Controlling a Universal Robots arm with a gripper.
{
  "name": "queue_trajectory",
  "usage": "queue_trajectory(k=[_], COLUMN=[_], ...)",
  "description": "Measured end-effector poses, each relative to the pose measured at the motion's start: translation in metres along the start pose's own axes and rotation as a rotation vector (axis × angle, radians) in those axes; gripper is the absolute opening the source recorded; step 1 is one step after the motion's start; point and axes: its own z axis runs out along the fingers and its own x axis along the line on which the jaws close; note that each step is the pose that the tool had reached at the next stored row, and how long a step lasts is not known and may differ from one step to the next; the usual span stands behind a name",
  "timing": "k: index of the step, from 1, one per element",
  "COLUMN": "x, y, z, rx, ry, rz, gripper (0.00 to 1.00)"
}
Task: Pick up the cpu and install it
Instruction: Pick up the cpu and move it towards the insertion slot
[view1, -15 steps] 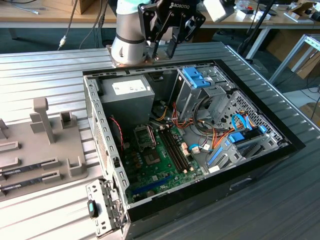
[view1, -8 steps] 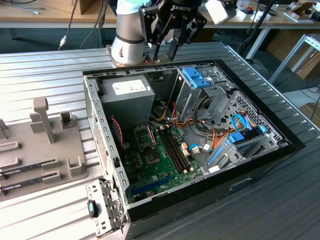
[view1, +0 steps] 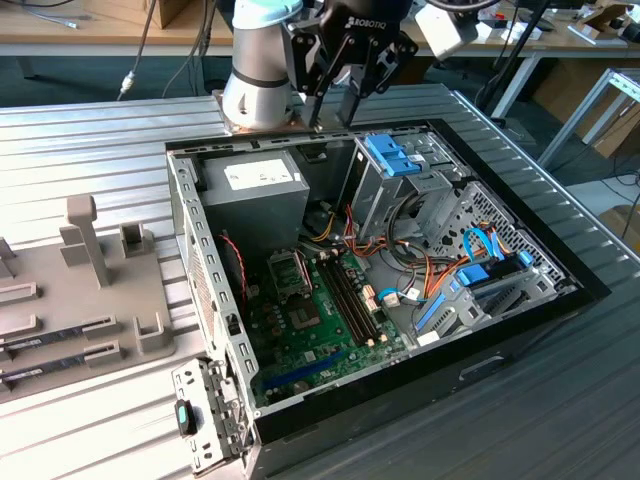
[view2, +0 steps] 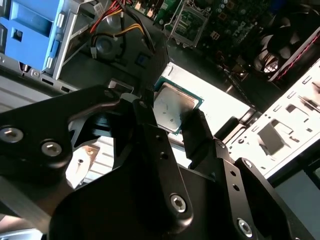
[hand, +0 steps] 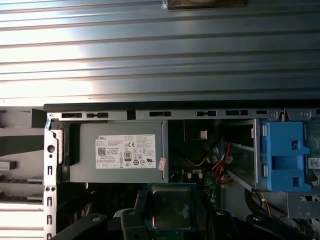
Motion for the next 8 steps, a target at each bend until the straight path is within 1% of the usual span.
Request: queue_trajectory(k=[8], x=[-0.0003], y=[-0.0073], z=[0.0023], rx=[0.0000], ry=[0.0000], rz=[0.000], gripper=[0.47])
